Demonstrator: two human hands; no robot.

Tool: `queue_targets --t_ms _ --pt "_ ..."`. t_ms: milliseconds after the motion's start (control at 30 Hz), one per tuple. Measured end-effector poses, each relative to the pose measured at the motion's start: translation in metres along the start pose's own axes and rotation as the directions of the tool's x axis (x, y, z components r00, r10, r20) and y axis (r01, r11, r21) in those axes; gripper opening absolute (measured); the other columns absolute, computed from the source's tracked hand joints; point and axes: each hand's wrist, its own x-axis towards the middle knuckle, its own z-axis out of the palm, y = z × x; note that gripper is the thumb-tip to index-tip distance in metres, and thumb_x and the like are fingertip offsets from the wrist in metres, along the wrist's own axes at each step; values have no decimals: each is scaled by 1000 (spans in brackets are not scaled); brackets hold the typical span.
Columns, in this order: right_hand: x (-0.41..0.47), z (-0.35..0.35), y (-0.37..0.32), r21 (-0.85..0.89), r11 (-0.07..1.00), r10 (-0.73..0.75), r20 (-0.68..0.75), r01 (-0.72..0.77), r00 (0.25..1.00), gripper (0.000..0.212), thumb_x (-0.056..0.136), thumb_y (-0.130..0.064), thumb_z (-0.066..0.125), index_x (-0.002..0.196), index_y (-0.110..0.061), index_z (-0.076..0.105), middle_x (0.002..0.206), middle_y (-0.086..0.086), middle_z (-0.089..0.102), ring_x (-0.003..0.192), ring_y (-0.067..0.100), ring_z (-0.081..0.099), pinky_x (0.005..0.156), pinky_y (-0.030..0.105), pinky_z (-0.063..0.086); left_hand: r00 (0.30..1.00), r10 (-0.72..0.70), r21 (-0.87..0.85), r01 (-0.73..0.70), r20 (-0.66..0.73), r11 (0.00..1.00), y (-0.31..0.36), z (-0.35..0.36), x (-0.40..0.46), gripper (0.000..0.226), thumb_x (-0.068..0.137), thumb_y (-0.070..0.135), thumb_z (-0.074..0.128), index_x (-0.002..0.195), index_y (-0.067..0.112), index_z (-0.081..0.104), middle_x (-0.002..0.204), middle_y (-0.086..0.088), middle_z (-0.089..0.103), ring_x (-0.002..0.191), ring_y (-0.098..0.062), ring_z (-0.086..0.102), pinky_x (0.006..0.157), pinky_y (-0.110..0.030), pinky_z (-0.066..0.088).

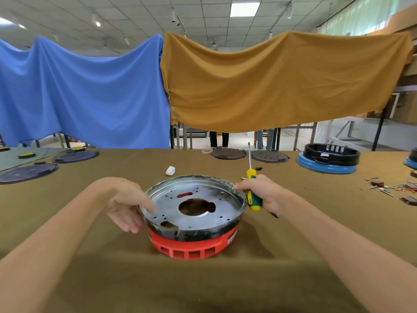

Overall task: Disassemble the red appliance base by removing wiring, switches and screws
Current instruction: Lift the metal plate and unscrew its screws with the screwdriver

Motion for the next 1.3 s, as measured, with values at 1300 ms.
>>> queue_targets --t_ms 1300 --pt "-6 -43 -34 -526 609 -566 238 594 790 14 79 -38 80 88 -28 77 71 -14 71 48 -1 55 47 14 41 904 279 458 -108 -323 882 34 40 30 57 95 17 43 148 16 22 130 -16 46 94 -28 56 74 -35 50"
